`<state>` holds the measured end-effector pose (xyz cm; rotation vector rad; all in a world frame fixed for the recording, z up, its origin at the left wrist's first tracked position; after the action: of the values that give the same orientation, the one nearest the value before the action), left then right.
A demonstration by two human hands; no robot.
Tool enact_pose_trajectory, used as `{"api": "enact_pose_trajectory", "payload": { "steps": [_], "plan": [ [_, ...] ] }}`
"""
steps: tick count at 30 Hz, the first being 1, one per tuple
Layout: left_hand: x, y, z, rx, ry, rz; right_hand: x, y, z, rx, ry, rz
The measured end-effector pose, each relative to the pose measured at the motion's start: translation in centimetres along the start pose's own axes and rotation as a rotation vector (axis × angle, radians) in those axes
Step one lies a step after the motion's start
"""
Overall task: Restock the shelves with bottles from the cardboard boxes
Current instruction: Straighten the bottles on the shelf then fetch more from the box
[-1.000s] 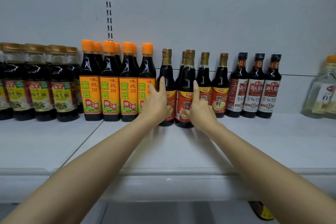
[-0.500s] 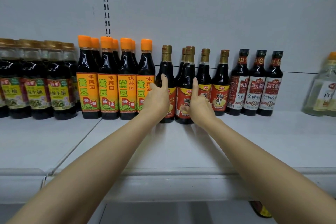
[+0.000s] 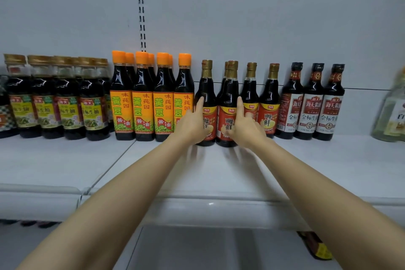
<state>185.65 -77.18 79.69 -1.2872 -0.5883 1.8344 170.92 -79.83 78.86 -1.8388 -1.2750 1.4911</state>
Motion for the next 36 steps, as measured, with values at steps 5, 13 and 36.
{"api": "enact_pose_trajectory", "payload": {
  "steps": [5, 13, 36],
  "plan": [
    [4.4, -1.3, -0.4, -0.176, 0.057, -0.057, 4.7, -2.2, -2.0, -0.037, -0.206, -0.047],
    [13.3, -10.2, -5.2, -0.393, -0.146, 0.103, 14.0, -2.6, -10.1, -0.204, -0.511, -0.155],
    [53.4, -41.0, -41.4, -0.619, -1.160, 0.102, 50.7, 5.3, -55.7, -0.424, -1.321, -0.622]
  ]
}}
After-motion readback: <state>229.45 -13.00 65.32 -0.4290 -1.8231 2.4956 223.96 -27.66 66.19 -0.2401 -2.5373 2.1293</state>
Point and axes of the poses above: each hand's wrist, its own x-axis away from the middle knuckle, its own y-axis out of the palm, z = x × y, the point moved 7 cm from there along -x, towards the middle knuckle, and after that the axes turned 11 degrees about z, right-handed, at the moved point
